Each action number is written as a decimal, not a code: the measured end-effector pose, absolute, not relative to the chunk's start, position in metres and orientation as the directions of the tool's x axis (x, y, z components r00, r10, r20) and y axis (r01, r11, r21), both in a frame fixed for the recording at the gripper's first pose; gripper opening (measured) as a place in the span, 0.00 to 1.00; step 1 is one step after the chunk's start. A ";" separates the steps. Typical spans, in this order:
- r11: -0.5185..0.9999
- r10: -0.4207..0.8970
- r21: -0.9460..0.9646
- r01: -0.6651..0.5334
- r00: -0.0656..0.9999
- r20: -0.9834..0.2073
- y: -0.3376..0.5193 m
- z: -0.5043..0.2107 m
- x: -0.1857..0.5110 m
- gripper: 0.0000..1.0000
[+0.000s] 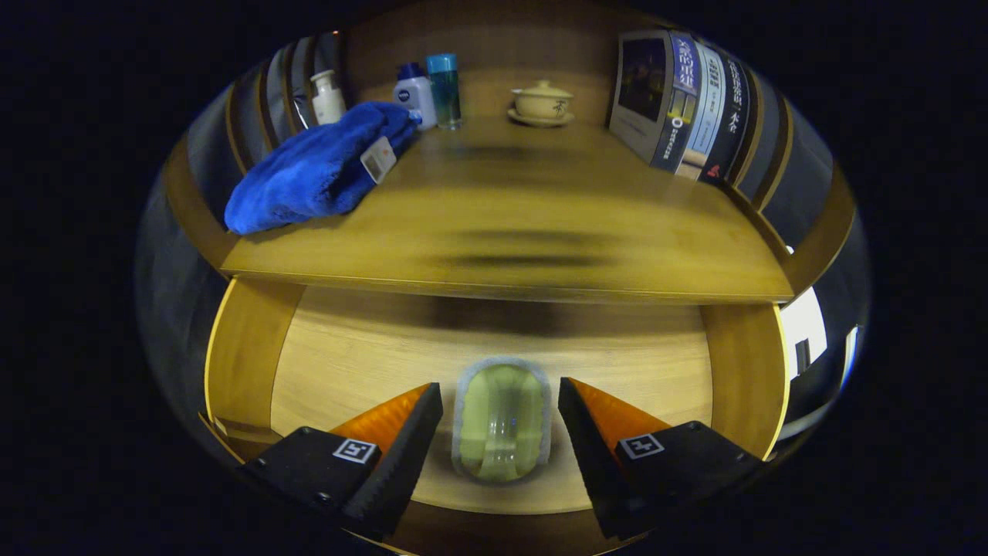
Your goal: Pull open the drawer, take out the items inside it, and place them on the countertop above the cabinet.
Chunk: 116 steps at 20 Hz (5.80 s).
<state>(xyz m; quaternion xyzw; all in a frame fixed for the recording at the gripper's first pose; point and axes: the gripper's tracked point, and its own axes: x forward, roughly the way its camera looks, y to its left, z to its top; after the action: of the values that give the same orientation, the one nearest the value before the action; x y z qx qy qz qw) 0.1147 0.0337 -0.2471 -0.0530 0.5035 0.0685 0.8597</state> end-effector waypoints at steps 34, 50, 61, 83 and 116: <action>0.995 0.062 0.005 -0.100 0.577 -0.814 0.039 -0.097 0.216 0.28; 0.998 0.055 0.034 -0.044 0.770 -0.636 0.043 -0.094 0.254 0.91; 0.997 0.069 -0.007 -0.076 0.942 -0.330 -0.019 -0.025 0.175 1.00; 0.999 0.033 0.034 -0.031 0.998 -0.061 -0.101 -0.050 -0.032 0.99; 0.999 0.026 0.049 -0.016 0.978 -0.209 -0.095 -0.173 -0.054 0.98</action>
<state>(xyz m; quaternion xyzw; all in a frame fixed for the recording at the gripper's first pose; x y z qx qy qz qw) -0.0537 -0.0954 -0.1733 0.0236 0.1053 0.0107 0.9941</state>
